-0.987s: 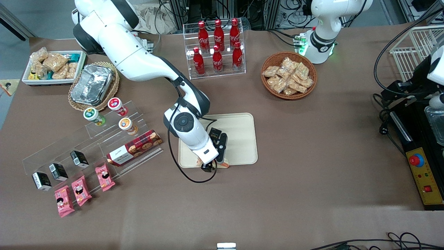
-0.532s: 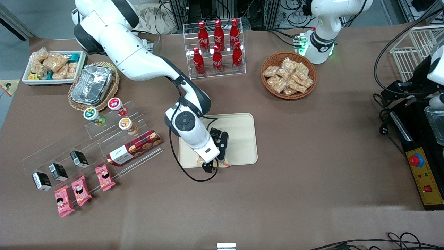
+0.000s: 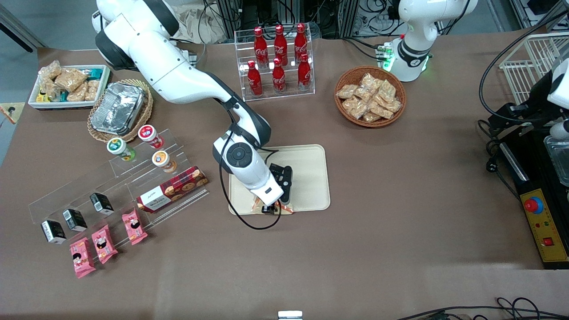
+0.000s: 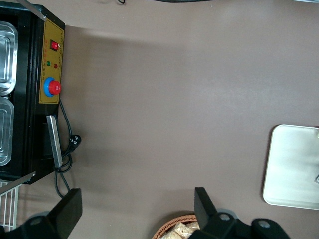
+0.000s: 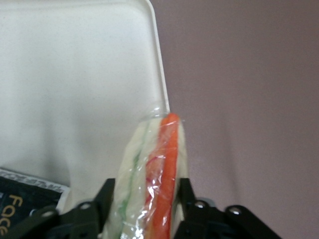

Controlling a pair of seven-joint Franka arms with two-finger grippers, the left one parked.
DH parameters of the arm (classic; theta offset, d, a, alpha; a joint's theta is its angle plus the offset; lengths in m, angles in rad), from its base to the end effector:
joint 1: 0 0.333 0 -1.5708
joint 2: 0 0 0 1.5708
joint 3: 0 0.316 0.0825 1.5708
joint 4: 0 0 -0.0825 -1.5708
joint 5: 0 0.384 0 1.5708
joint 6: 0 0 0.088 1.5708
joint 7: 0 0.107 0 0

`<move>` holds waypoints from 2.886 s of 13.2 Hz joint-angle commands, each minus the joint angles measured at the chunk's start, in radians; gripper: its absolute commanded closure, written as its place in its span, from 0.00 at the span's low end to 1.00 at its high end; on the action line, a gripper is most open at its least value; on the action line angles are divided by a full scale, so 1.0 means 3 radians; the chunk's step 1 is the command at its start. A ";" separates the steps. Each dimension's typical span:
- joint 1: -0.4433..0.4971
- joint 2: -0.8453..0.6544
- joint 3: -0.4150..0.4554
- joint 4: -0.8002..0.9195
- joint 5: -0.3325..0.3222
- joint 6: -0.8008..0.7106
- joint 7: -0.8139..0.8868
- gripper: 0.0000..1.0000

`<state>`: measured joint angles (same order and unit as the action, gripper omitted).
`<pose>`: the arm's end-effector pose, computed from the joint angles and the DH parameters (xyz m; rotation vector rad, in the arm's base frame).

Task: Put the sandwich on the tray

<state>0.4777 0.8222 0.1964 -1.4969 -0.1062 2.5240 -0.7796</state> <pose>0.5900 0.4377 0.2085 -2.2904 -2.0420 -0.3464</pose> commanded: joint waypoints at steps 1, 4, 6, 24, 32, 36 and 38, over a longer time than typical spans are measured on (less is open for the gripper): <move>-0.0022 0.0021 0.0076 -0.0032 -0.0045 0.0013 -0.0045 0.52; -0.0022 0.0010 0.0112 -0.0052 -0.0040 0.0008 -0.0025 0.08; -0.0048 -0.0005 0.0133 -0.0047 -0.0035 0.0003 -0.0024 0.00; -0.1250 -0.2116 -0.0142 -0.0026 0.0328 -0.2655 0.1734 0.00; -0.1586 -0.2939 -0.0603 -0.0327 0.0354 -0.3331 0.2476 0.00; -0.1607 -0.3135 -0.0726 -0.0574 0.0364 -0.3127 0.2374 0.00; -0.1608 -0.3063 -0.0731 -0.0563 0.0395 -0.3131 0.2374 0.00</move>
<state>-0.0023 -0.0924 -0.0247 -1.6342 0.0083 1.5565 -0.0704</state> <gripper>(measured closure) 0.000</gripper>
